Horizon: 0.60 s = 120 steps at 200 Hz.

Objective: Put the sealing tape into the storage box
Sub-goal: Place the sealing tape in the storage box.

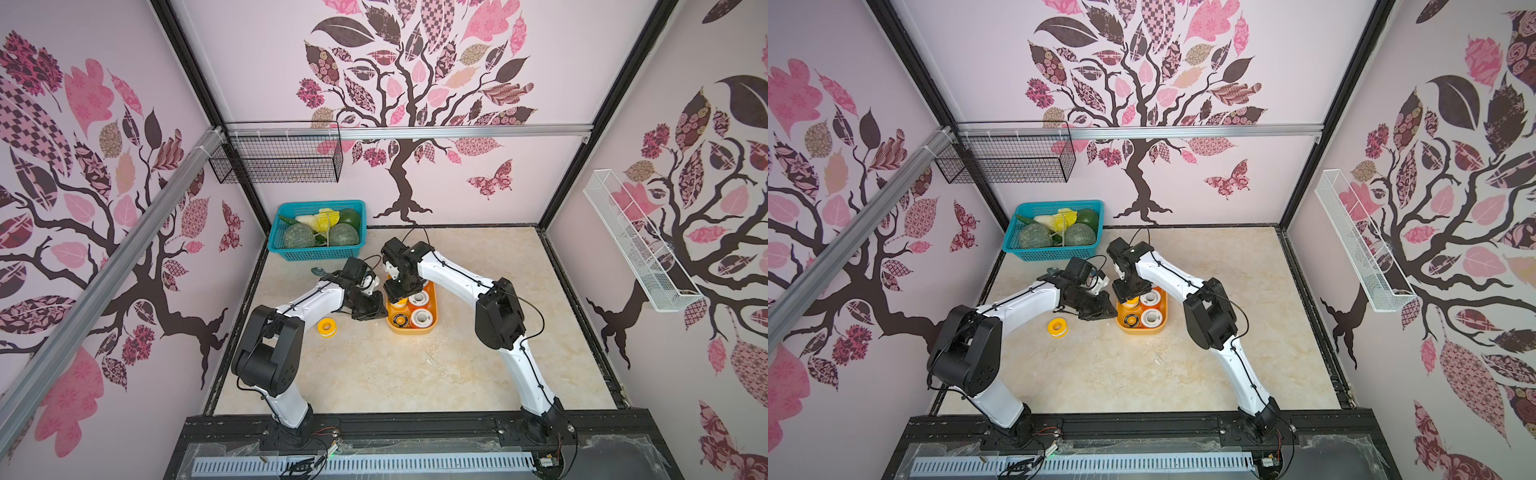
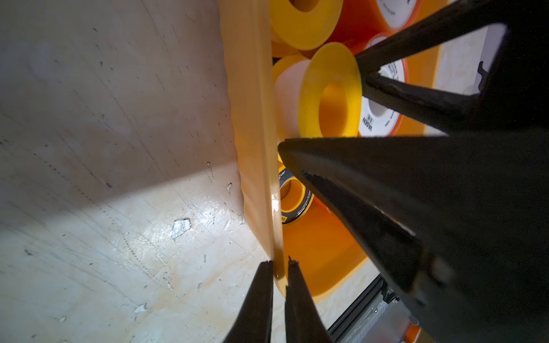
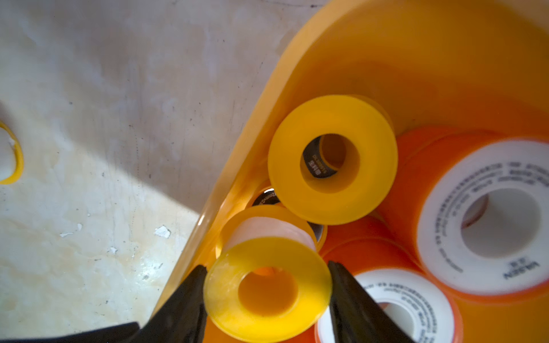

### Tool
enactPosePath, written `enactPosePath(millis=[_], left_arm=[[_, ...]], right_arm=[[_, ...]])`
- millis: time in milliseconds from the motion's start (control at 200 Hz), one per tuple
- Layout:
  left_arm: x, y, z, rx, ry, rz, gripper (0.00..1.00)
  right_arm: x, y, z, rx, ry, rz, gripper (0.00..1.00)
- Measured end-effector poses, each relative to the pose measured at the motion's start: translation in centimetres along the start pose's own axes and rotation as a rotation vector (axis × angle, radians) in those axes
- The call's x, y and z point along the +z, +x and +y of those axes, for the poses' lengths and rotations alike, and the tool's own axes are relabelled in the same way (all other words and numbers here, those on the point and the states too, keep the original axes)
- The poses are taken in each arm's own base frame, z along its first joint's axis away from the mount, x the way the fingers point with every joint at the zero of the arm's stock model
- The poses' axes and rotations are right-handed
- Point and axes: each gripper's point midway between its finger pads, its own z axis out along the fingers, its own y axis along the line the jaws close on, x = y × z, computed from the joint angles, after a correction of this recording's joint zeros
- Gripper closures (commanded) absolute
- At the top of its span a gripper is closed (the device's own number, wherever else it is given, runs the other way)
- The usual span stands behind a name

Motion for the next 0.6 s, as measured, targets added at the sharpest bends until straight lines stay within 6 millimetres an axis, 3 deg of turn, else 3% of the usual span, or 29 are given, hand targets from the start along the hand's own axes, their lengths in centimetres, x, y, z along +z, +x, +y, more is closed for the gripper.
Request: enactPosePath(millis=[250,600], left_arm=[[0.02,0.02,0.01,0.000,0.000,0.001,0.85],[0.01,0.08,0.02,0.000,0.000,0.004,0.84]], right_arm=[[-0.06,-0.04,-0.24,0.000,0.015,-0.001,0.26],[-0.35,-0.57,-0.26,0.000,0.018,-0.021,0.29]])
